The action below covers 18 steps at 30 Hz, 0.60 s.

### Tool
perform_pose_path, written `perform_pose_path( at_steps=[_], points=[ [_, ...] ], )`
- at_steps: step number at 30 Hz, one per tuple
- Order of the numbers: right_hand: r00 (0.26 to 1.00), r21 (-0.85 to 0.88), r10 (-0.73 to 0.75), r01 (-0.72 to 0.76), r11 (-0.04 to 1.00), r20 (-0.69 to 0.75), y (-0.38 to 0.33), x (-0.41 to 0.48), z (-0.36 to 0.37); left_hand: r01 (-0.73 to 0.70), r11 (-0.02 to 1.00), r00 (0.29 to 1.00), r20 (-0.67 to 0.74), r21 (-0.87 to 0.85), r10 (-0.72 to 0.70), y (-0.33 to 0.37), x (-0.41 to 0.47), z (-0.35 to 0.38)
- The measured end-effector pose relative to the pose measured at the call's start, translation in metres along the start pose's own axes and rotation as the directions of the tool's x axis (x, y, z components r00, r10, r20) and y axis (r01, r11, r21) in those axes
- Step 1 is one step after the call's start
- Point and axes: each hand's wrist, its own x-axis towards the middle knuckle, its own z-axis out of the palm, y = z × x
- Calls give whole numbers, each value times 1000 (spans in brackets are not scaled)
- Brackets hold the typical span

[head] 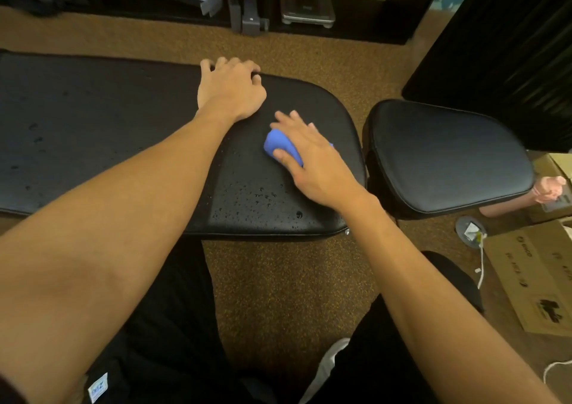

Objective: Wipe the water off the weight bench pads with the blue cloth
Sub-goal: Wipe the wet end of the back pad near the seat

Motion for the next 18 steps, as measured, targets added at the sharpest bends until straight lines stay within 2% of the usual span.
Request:
perform_pose_path(
  at_steps=[2, 3, 6, 8, 13, 14, 18],
  points=[
    [995, -14, -74, 76, 997, 65, 9, -16, -7, 0, 999, 1000, -8, -33, 0, 0, -1, -1],
    [996, -21, -66, 67, 997, 65, 16, -18, -11, 5, 999, 1000, -12, -46, -5, 0, -1, -1],
    [995, -18, 92, -92, 996, -23, 22, 5, -14, 9, 997, 1000, 3, -77, -8, 0, -3, -4],
    [990, -17, 134, -135, 991, -48, 9, 23, -6, 8, 991, 1000, 29, -133, -4, -1, -5, -7],
    [994, -4, -65, 66, 998, 92, 2, -4, -8, 41, 941, 994, 107, -336, -5, -21, -10, -29],
    [995, -5, -56, 56, 998, 84, 12, -8, -13, 51, 944, 995, 94, -327, -21, -28, -13, -30],
    [986, 2, 162, -162, 987, -42, 20, 23, -11, 8, 981, 999, -42, -194, -17, -43, -25, -24]
  ],
)
